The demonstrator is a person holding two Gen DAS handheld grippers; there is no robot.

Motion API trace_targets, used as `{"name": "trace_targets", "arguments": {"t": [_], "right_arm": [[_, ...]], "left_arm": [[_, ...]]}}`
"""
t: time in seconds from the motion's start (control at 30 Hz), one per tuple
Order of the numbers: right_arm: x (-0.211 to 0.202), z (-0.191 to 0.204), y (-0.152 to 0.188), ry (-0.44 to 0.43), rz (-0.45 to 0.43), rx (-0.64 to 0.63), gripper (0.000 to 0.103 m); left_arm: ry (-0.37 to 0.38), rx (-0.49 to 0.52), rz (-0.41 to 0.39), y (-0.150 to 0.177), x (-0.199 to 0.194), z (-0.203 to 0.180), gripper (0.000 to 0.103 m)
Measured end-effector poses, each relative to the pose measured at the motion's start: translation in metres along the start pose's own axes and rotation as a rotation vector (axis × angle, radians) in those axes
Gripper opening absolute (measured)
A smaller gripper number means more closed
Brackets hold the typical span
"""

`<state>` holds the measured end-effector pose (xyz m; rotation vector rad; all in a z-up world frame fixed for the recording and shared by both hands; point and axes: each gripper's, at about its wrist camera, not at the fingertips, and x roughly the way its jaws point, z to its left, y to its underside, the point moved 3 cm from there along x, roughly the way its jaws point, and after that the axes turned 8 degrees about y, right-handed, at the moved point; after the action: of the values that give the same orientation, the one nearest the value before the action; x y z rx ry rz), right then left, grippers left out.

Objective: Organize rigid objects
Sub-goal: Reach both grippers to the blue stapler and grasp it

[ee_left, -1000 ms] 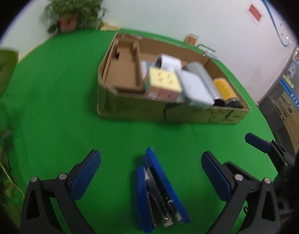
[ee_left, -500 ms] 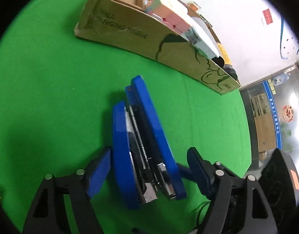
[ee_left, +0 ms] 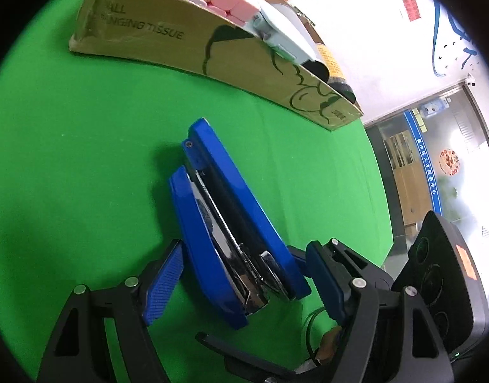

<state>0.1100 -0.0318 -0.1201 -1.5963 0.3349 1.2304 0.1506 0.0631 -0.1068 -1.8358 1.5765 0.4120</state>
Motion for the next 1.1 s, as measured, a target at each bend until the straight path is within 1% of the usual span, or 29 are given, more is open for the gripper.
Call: {"name": "trace_targets", "arguments": {"t": [0.1,0.17,0.23,0.27,0.33,0.37,0.47,0.5,0.57,0.63,0.7,0.73,0.77,0.8,0.83,0.87,0.9,0.93,1.0,1.03,1.07,1.1], "right_arm": [[0.003,0.010,0.005,0.022,-0.014,-0.026,0.077],[0.004,0.017,0.009,0.070,-0.030,-0.073,0.077],[0.007,0.027,0.012,0.143,-0.045,-0.140,0.072],[0.008,0.030,0.013,0.186,-0.056,-0.170,0.067],[0.006,0.027,0.013,0.195,-0.068,-0.147,0.055],[0.005,0.024,0.012,0.197,-0.069,-0.138,0.054],[0.002,0.015,0.012,0.182,-0.069,-0.097,0.053],[0.001,0.009,0.011,0.147,-0.065,-0.052,0.053],[-0.003,-0.011,0.007,0.022,-0.051,0.093,0.053],[-0.004,-0.040,0.006,-0.159,-0.032,0.296,0.050],[0.000,-0.068,0.011,-0.318,-0.013,0.467,0.049],[0.000,-0.078,0.015,-0.370,-0.006,0.515,0.049],[-0.002,-0.087,0.018,-0.376,-0.017,0.544,0.053],[-0.008,-0.095,0.019,-0.333,-0.037,0.553,0.064],[-0.014,-0.104,0.020,-0.269,-0.062,0.564,0.068],[-0.027,-0.111,0.031,-0.215,-0.076,0.577,0.070],[-0.033,-0.120,0.035,-0.181,-0.087,0.591,0.072],[-0.039,-0.128,0.040,-0.167,-0.090,0.597,0.072],[-0.047,-0.135,0.042,-0.122,-0.099,0.585,0.072],[-0.052,-0.133,0.045,-0.113,-0.099,0.554,0.073],[-0.048,-0.133,0.035,-0.110,-0.093,0.517,0.075],[-0.048,-0.125,0.033,-0.104,-0.087,0.473,0.079]], "left_arm": [[0.000,-0.026,-0.062,0.002,-0.018,0.007,0.076],[-0.014,-0.036,-0.083,0.003,-0.026,0.011,0.076],[-0.040,-0.046,-0.096,0.003,-0.030,0.016,0.076],[-0.047,-0.057,-0.109,0.003,-0.033,0.019,0.076],[-0.049,-0.077,-0.133,0.002,-0.034,0.021,0.076],[-0.048,-0.085,-0.150,0.002,-0.036,0.022,0.076],[-0.053,-0.080,-0.162,-0.001,-0.036,0.021,0.076],[-0.053,-0.077,-0.160,0.001,-0.038,0.021,0.076],[-0.046,-0.070,-0.160,-0.001,-0.037,0.018,0.076],[-0.036,-0.061,-0.158,-0.003,-0.035,0.013,0.076],[-0.026,-0.045,-0.147,-0.008,-0.030,0.008,0.076],[-0.022,-0.038,-0.140,-0.010,-0.027,0.006,0.076],[-0.016,-0.030,-0.130,-0.013,-0.022,0.002,0.076],[-0.013,-0.026,-0.123,-0.014,-0.018,0.000,0.076],[-0.011,-0.021,-0.116,-0.017,-0.014,-0.002,0.076],[-0.011,-0.016,-0.108,-0.018,-0.009,-0.005,0.076],[-0.013,-0.009,-0.100,-0.020,-0.004,-0.008,0.076],[-0.014,-0.002,-0.094,-0.022,0.001,-0.010,0.078],[-0.009,0.000,-0.086,-0.024,0.008,-0.014,0.078],[-0.002,-0.001,-0.074,-0.026,0.013,-0.016,0.078],[0.011,-0.006,-0.064,-0.027,0.018,-0.017,0.078],[0.024,-0.014,-0.055,-0.027,0.020,-0.017,0.078]]}}
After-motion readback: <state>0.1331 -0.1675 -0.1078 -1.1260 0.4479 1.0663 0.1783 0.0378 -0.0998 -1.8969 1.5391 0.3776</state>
